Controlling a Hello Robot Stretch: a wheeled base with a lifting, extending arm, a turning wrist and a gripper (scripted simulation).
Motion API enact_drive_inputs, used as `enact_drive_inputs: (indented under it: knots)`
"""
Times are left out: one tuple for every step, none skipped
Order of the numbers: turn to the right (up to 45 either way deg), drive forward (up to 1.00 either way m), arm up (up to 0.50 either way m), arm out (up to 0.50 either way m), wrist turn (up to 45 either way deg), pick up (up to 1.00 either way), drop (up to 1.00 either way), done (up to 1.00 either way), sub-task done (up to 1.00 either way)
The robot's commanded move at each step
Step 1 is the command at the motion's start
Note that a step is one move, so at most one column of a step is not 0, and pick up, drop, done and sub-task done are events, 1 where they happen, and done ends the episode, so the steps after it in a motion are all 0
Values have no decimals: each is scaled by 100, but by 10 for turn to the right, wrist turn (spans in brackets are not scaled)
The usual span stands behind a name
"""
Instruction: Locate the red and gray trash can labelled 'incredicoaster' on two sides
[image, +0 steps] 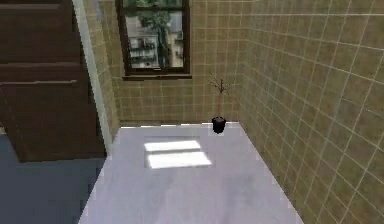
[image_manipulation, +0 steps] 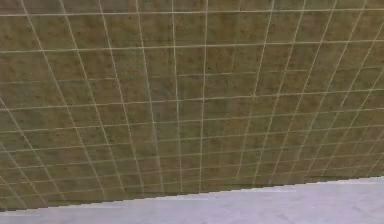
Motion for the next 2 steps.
enact_drive_inputs:
  knots:
    - [0, 50, 0, 0, 0, 0, 0, 0, 0]
    - [-450, 0, 0, 0, 0, 0, 0, 0, 0]
